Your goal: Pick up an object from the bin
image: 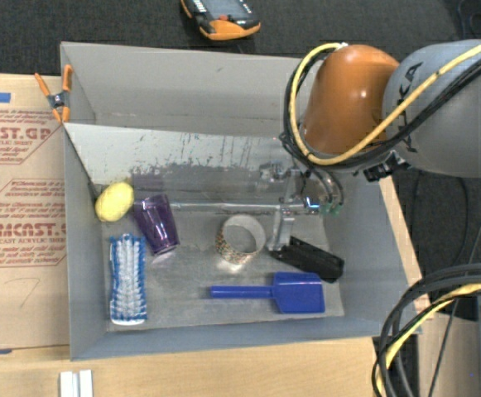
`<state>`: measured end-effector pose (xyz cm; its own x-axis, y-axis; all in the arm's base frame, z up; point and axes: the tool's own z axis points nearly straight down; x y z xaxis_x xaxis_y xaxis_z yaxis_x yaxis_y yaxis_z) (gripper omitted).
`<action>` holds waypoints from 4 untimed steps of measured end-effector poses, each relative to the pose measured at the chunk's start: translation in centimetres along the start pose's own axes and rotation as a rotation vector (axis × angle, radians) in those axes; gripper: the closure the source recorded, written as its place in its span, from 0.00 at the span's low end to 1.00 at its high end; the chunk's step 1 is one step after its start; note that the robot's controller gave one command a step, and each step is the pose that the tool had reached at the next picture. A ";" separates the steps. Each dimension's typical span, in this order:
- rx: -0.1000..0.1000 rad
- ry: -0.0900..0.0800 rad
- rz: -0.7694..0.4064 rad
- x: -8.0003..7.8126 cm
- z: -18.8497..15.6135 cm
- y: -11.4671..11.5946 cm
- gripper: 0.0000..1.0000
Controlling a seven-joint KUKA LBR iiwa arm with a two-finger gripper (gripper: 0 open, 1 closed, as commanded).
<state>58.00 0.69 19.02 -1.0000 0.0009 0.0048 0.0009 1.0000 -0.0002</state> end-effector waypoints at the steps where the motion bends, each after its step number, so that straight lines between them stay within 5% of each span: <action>1: 0.000 -0.007 0.000 -0.2 -0.4 0.0 0.00; 2: 0.001 -0.001 -0.067 2.7 12.5 -7.3 0.00; 3: -0.004 -0.024 0.220 2.4 5.2 -6.4 0.00; 4: 0.001 0.001 -0.011 0.9 9.2 -13.4 0.00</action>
Offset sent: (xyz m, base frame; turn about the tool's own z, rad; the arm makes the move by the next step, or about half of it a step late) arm -0.0258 -0.0705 -0.1202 -0.0703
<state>57.07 -12.67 9.85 -0.9999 -0.0102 0.0060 -0.0102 0.9999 -0.0010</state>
